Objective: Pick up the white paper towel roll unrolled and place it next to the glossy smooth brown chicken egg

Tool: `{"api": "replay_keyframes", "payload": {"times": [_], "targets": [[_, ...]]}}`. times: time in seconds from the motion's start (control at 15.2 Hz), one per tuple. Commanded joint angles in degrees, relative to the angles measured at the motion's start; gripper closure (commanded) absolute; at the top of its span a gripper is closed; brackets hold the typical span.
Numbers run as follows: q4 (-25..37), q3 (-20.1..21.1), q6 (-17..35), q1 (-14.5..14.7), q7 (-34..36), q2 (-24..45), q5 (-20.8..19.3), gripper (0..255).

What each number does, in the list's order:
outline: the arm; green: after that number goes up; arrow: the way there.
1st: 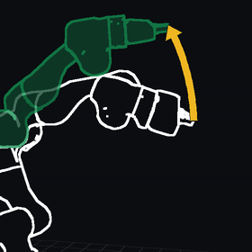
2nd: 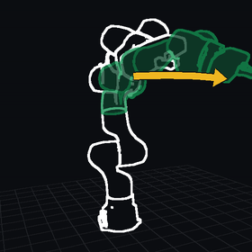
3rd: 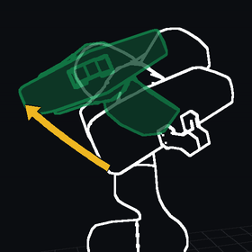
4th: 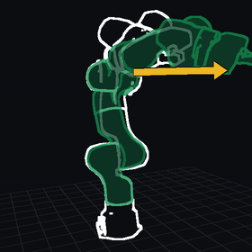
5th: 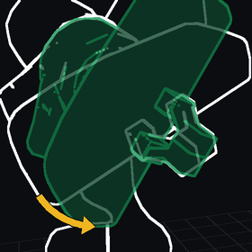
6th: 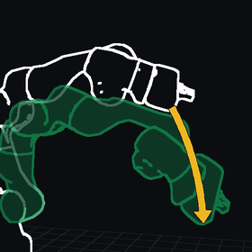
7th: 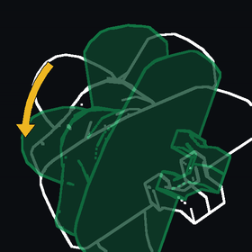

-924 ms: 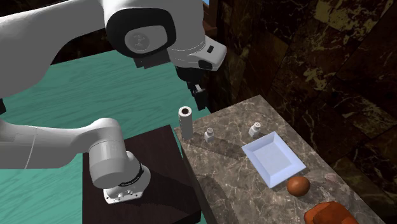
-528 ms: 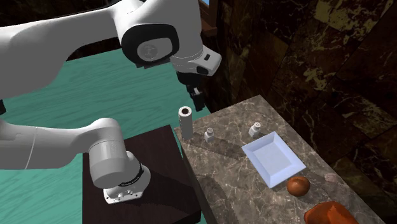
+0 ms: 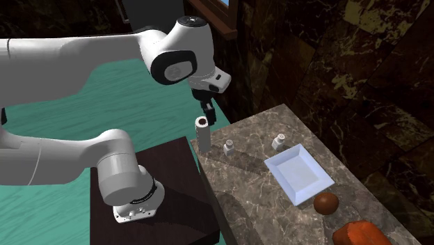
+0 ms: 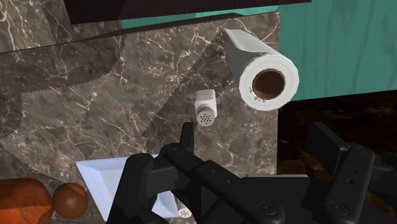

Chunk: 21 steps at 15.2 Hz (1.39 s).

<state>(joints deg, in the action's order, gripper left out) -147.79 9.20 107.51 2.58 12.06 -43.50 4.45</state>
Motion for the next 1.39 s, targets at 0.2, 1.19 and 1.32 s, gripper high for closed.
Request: {"api": "replay_keyframes", "payload": {"times": [0.2, 1.19, 1.32], "targets": [[-3.9, 4.9, 7.1, 1.0, 5.0, 5.0, 1.4, 0], [-8.3, 5.6, 14.0, 0.9, 5.1, 7.5, 1.7, 0], [-8.3, 5.6, 14.0, 0.9, 5.1, 7.5, 1.7, 255]]}}
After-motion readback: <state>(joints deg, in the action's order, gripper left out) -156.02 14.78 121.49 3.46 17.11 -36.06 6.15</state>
